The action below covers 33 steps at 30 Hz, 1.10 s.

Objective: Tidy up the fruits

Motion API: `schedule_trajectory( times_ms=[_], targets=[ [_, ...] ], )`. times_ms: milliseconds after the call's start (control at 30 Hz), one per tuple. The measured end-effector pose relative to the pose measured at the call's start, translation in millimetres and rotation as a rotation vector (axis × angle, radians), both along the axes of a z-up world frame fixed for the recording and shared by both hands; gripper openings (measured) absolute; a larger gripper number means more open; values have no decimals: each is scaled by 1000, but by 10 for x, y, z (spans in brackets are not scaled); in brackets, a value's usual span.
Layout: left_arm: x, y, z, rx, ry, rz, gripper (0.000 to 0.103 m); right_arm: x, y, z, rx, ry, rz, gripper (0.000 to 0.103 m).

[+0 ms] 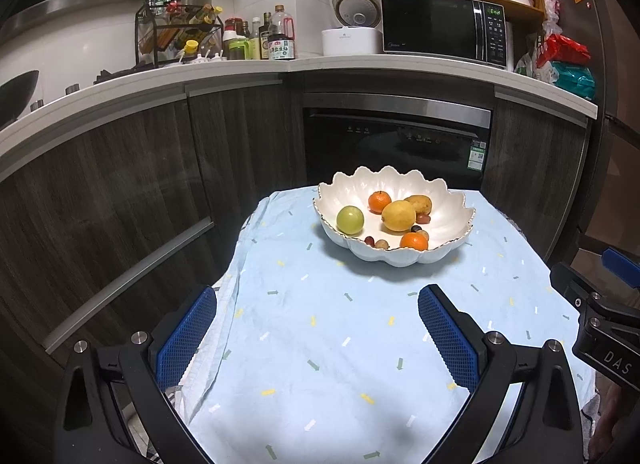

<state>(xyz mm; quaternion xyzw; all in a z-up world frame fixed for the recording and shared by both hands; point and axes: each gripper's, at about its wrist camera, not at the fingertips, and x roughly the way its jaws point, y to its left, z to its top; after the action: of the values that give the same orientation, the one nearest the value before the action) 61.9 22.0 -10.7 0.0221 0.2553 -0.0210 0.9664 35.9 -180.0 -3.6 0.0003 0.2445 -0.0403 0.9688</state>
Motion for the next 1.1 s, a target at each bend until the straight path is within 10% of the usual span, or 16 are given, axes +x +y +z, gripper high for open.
schedule_trajectory(
  times_ms=[1100],
  targets=[
    [30, -3, -38, -8, 20, -9, 103, -19, 15, 12, 2, -6, -1, 92]
  ],
)
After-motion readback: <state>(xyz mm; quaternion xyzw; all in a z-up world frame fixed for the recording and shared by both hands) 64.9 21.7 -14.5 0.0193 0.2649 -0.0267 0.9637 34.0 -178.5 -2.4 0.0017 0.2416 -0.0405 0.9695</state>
